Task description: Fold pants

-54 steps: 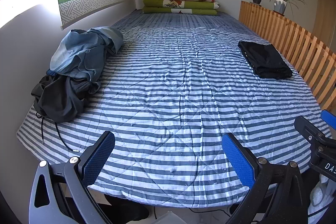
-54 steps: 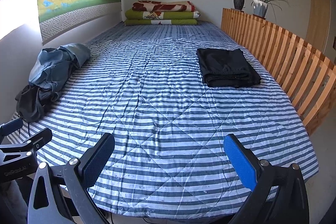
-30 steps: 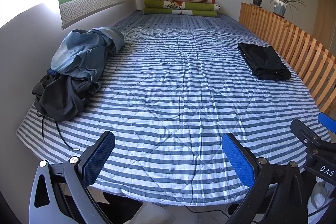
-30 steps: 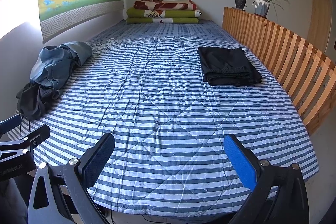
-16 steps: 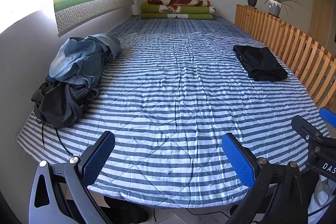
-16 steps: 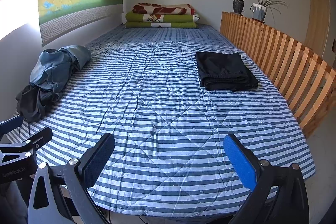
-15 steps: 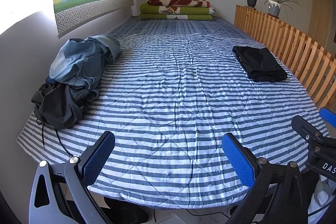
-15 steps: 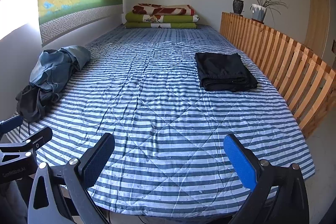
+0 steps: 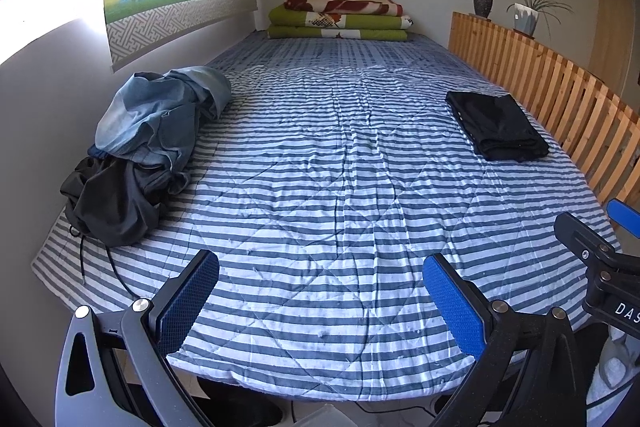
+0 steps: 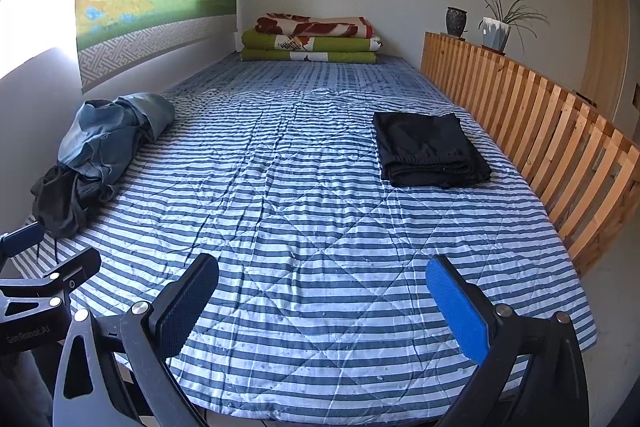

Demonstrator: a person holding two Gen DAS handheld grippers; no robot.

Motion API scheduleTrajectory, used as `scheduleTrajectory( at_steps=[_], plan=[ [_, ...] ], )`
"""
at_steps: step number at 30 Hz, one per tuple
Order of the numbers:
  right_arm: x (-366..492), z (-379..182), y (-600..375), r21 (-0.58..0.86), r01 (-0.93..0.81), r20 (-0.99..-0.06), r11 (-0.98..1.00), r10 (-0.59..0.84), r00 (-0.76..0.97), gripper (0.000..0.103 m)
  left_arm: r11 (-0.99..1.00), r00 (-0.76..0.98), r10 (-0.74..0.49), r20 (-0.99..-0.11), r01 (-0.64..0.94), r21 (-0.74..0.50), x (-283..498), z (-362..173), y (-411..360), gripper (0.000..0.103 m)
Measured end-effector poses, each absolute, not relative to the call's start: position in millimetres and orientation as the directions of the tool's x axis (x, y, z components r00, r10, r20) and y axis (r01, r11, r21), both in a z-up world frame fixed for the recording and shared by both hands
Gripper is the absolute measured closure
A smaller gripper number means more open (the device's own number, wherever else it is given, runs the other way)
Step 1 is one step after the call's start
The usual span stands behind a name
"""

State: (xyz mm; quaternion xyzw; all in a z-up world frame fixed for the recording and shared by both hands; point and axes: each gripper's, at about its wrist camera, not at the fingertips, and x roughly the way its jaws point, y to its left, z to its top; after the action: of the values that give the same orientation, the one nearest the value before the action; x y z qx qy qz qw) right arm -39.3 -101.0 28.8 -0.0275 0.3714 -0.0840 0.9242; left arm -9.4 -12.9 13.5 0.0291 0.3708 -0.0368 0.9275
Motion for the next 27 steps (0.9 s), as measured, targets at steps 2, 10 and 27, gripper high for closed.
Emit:
scheduleTrajectory(
  at_steps=[2, 10, 27],
  plan=[
    [-35.3, 26.4, -100.8, -0.111, 0.131, -0.687, 0.985, -0.171, 0.706, 0.001, 0.996, 0.721, -0.038, -0.692, 0.081, 0.030, -5.6, 11.8, -10.6, 0.000],
    [-14.5, 15.7, -101.1, -0.102, 0.111, -0.710, 0.989, -0.151, 0.688, 0.001, 0.999, 0.704, -0.023, -0.710, 0.050, 0.017, 18.7, 2.0, -3.0, 0.000],
    [45.5, 2.7, -72.8, -0.082, -0.016, -0.741, 0.996, -0.051, 0.670, 0.011, 1.000, 0.707, 0.025, -0.707, -0.004, 0.031, 63.1, -14.6, 26.9, 0.000]
  ],
)
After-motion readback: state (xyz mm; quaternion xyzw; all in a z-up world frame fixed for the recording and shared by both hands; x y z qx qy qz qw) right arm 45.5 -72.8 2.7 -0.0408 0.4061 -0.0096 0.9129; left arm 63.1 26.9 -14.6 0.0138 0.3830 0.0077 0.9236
